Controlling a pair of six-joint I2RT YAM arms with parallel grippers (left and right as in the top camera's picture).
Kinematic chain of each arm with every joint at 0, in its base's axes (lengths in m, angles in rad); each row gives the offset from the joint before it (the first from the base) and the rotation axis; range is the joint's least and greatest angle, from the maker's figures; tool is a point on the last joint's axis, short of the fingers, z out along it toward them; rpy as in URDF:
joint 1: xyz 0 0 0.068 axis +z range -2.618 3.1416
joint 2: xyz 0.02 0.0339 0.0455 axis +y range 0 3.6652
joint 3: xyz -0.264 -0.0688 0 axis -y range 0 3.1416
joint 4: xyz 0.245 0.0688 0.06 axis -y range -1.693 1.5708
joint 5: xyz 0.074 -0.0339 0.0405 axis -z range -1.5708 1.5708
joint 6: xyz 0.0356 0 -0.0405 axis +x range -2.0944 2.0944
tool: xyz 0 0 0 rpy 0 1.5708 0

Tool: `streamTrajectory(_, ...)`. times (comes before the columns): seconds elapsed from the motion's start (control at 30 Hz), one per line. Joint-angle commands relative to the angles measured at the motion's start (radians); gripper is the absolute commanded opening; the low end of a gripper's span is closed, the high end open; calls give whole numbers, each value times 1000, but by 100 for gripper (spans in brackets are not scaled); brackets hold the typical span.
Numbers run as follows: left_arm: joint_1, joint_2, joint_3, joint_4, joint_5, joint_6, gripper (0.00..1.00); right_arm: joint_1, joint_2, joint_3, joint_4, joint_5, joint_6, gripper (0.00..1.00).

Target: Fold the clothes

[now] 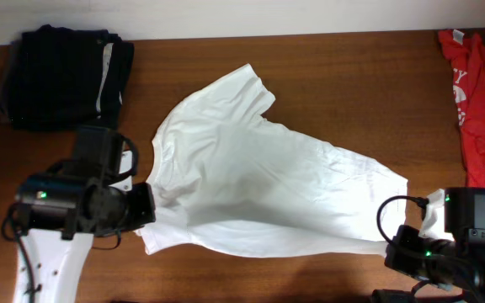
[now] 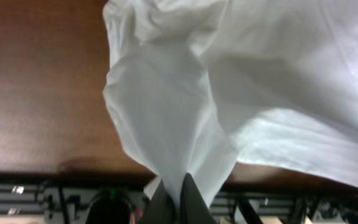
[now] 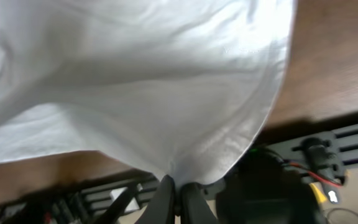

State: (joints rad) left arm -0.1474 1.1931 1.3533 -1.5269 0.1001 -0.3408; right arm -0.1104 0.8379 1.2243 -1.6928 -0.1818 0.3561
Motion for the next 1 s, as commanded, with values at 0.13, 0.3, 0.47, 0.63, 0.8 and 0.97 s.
streamTrajectory(0.13,-2,45,-126,218,-56,-29,2,-1,15,-2,-6,197,144,4)
streamTrajectory(0.3,-2,139,-126,338,-68,-29,3,-1,13,-2,-6,141,143,4)
streamTrajectory(0.47,-2,241,-126,428,-76,-29,3,-1,13,-9,-2,142,143,4)
streamTrajectory(0.63,4,283,-126,554,-120,-30,3,-1,13,-75,5,156,151,4)
streamTrajectory(0.8,32,283,-126,610,-120,-33,3,-1,16,-184,41,130,151,4)
streamTrajectory(0.97,52,283,-126,618,-119,-32,6,-1,42,-288,43,96,150,4)
